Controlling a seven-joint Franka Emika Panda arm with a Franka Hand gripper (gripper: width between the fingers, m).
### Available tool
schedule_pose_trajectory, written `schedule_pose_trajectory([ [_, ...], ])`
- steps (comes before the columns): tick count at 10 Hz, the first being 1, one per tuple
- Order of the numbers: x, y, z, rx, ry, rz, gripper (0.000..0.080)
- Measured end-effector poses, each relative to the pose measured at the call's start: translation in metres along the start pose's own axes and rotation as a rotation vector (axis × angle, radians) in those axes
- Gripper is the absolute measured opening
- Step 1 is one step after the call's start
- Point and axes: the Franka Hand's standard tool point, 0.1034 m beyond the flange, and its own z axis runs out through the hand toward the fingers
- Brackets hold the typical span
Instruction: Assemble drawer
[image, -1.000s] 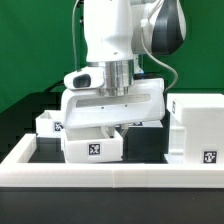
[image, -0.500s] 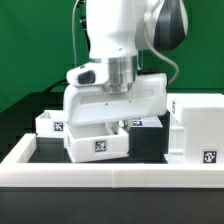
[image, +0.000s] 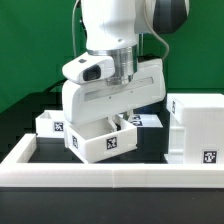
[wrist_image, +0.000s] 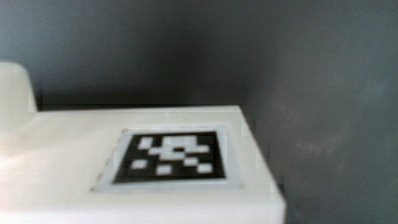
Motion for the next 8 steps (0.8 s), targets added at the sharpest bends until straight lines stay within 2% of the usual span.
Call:
schedule_pose_trajectory([
  [1,0.0005,0.0002,0.0001,-0.006,0.001,-0.072,0.0041],
  [2,0.0031,0.0002,0.0013,-0.043,0.013,-0.237,0.0041],
  [3,0.0041,-0.0016,0.0017,-0.066,0.018,-0.392,0.0041],
  [4,0.0043,-0.0016,0.0015,-0.073,0.009,-0.519,0.0041],
  [8,-0.0012,0.0052,0.0016,-0.080,-0.011,-0.705,0.0041],
])
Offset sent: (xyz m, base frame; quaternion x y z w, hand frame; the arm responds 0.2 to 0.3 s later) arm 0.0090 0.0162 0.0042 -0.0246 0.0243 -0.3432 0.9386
